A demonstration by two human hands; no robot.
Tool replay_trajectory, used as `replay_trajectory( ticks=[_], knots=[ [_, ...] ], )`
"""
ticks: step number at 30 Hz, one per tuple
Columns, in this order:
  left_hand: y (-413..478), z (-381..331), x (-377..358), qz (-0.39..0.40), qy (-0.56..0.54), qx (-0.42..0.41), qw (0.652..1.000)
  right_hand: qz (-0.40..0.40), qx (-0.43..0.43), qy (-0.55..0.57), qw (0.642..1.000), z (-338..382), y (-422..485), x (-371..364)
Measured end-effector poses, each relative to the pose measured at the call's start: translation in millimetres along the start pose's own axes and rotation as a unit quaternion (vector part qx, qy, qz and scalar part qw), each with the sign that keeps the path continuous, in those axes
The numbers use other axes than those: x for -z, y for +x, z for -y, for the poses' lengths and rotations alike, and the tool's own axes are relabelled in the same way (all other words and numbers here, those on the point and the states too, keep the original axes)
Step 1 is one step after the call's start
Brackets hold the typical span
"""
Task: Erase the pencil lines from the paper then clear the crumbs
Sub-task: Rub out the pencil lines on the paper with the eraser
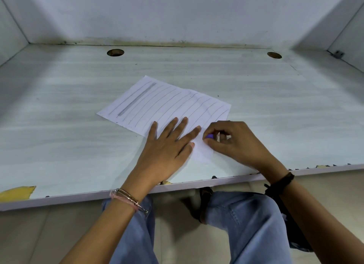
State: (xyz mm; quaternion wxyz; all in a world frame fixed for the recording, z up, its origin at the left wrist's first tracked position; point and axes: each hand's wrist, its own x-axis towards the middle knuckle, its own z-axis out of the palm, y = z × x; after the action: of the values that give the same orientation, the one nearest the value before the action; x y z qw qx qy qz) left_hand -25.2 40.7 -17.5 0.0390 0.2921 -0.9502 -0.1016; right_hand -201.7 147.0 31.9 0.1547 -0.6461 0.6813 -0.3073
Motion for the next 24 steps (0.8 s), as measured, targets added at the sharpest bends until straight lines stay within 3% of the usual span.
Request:
replay_trajectory(
  ticks=[2, 5, 6, 8, 10, 15, 20, 24],
  knots=[
    [0.2, -0.8, 0.7, 0.006, -0.006, 0.004, 1.000, 0.050, 0.028, 0.020, 0.998, 8.9, -5.9, -5.6],
    [-0.4, -2.3, 1.6, 0.005, -0.020, 0.007, 1.000, 0.136, -0.005, 0.046, 0.990, 10.7, -11.6, 4.8],
    [-1.0, -2.5, 1.8, 0.002, -0.021, 0.006, 1.000, 0.120, -0.013, 0.033, 0.992, 5.9, -10.4, 10.1],
    [-1.6, -1.9, 1.6, -0.005, -0.025, 0.004, 1.000, 0.005, -0.030, -0.004, 1.000, -5.3, -4.6, 19.3],
    [-2.4, -1.0, 1.4, -0.011, -0.030, 0.002, 0.999, -0.081, -0.071, 0.037, 0.993, -9.2, 0.0, 21.0],
    [-7.1, -0.7, 3.0, -0.031, -0.059, 0.003, 0.998, -0.060, -0.097, 0.099, 0.989, -8.1, -5.7, -1.7],
    [-6.2, -3.8, 6.0, -0.052, 0.008, 0.002, 0.999, -0.101, -0.109, 0.117, 0.982, -7.4, -12.8, -7.6],
    [1.8, -11.7, 5.0, -0.020, -0.004, -0.005, 1.000, -0.103, -0.111, 0.098, 0.984, -1.2, -8.9, -8.7]
  ],
)
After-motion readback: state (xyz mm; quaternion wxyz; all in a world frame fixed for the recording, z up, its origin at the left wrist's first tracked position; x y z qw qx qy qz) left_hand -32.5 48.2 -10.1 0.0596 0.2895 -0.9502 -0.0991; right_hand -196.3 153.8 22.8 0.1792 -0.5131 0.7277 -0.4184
